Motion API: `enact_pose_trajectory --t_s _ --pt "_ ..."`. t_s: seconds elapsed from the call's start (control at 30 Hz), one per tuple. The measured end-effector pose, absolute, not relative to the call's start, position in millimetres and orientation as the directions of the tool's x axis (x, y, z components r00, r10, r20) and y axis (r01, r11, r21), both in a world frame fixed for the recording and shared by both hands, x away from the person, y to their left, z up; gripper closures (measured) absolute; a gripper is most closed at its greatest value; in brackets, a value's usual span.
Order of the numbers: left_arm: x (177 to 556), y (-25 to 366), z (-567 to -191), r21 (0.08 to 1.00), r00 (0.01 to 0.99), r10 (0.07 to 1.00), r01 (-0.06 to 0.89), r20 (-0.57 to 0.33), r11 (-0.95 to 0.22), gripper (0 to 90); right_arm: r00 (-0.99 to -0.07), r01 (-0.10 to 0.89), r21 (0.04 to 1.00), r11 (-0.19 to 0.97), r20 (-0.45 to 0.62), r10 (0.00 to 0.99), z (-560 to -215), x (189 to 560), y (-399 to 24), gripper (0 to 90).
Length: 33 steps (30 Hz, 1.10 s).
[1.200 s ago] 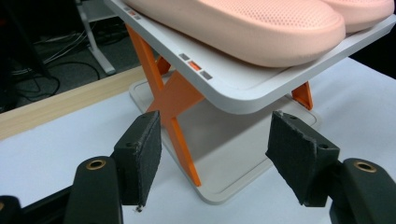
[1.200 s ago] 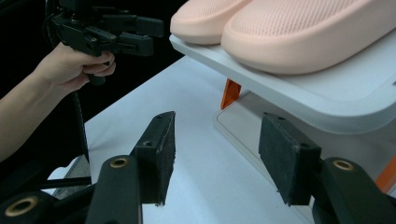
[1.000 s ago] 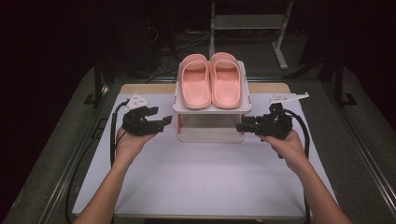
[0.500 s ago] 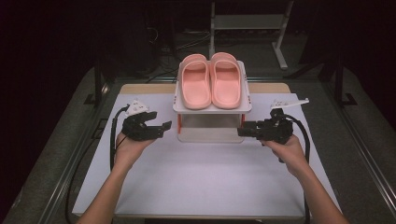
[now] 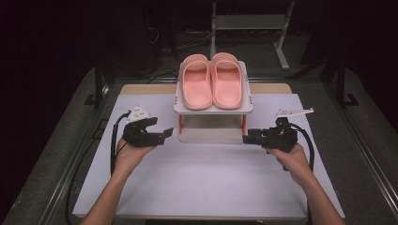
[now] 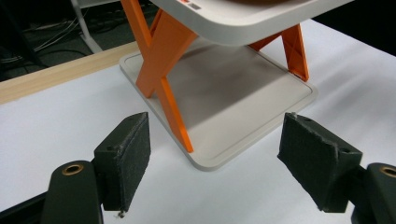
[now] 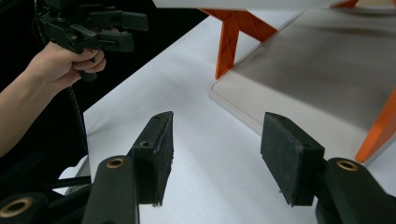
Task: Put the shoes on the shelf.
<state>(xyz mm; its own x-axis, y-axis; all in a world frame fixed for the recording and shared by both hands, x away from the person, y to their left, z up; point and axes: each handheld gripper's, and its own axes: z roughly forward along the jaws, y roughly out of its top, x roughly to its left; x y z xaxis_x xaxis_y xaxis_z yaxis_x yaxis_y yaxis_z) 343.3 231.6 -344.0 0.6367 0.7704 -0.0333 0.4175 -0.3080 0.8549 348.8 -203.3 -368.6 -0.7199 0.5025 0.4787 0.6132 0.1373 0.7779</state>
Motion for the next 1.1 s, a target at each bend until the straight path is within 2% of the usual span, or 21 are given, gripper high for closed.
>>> enact_pose_trajectory --t_s 1.1 --pt "317 250 -376 0.843 0.593 0.802 0.465 -0.07 -0.271 12.5 -0.698 0.639 0.761 0.116 0.51 0.502 -396 324 -217 38.1"
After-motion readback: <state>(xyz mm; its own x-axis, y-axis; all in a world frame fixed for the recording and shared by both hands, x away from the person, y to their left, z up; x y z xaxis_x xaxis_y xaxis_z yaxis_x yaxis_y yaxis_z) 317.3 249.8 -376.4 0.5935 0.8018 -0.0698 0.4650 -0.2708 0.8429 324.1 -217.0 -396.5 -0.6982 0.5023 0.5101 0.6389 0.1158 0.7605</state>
